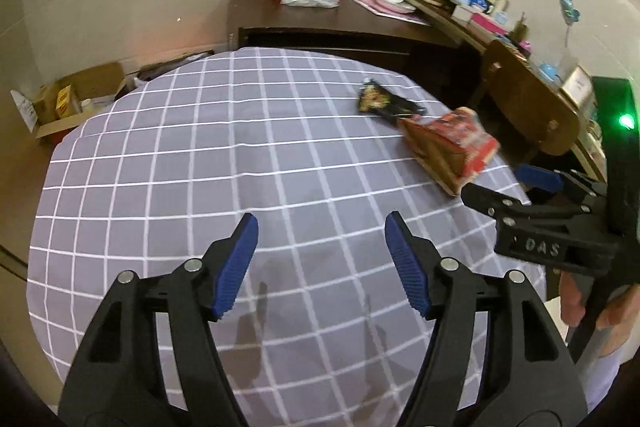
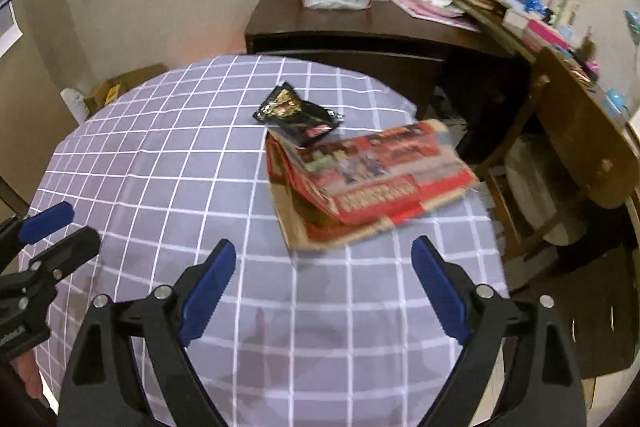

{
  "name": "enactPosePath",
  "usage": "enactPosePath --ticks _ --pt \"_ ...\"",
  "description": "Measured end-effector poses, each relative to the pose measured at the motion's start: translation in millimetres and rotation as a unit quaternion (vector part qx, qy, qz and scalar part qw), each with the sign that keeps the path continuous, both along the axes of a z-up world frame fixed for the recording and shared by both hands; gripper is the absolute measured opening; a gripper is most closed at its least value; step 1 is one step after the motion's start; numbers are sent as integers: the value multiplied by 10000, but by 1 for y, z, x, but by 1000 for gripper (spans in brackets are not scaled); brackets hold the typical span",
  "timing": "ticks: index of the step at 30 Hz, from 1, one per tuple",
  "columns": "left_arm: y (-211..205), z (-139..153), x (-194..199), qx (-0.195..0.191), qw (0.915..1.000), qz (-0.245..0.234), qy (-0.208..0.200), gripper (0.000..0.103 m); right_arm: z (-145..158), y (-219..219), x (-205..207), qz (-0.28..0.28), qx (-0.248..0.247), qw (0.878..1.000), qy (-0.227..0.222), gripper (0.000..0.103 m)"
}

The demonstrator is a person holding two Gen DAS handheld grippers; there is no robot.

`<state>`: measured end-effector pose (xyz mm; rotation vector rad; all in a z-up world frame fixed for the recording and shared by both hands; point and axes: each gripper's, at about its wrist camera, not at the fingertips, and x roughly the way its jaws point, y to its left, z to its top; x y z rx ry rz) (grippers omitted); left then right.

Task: Collect trash
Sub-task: 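Grasp the red printed carton with the right gripper while the left grasps the black snack packet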

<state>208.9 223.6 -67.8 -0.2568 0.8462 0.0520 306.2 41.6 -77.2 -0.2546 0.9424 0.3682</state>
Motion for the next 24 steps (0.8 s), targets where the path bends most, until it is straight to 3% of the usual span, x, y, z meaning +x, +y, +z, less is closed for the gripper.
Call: enactPosePath --ticks 7,13,14,17,18,21,24 --pt "24 -14 14 -215 9997 11 145 69 -28 33 34 -14 -498 9988 41 88" --pt "29 -18 29 -306 9993 15 212 74 -39 45 48 179 -605 9980 -58 84" --pt "27 -19 32 -277 9993 12 238 74 -41 44 51 194 -598 9980 -51 65" --pt "21 -22 40 -216 9993 1 320 74 -41 42 55 242 -420 9988 33 40" --pt "20 -23 43 -242 9991 -4 338 74 -39 41 57 313 -342 9989 55 27" --pt "12 -24 50 -357 9986 -61 385 74 -31 33 58 256 -159 9995 53 10" --pt "0 -23 58 -337 9981 -35 513 75 -21 23 62 266 -77 9996 38 6"
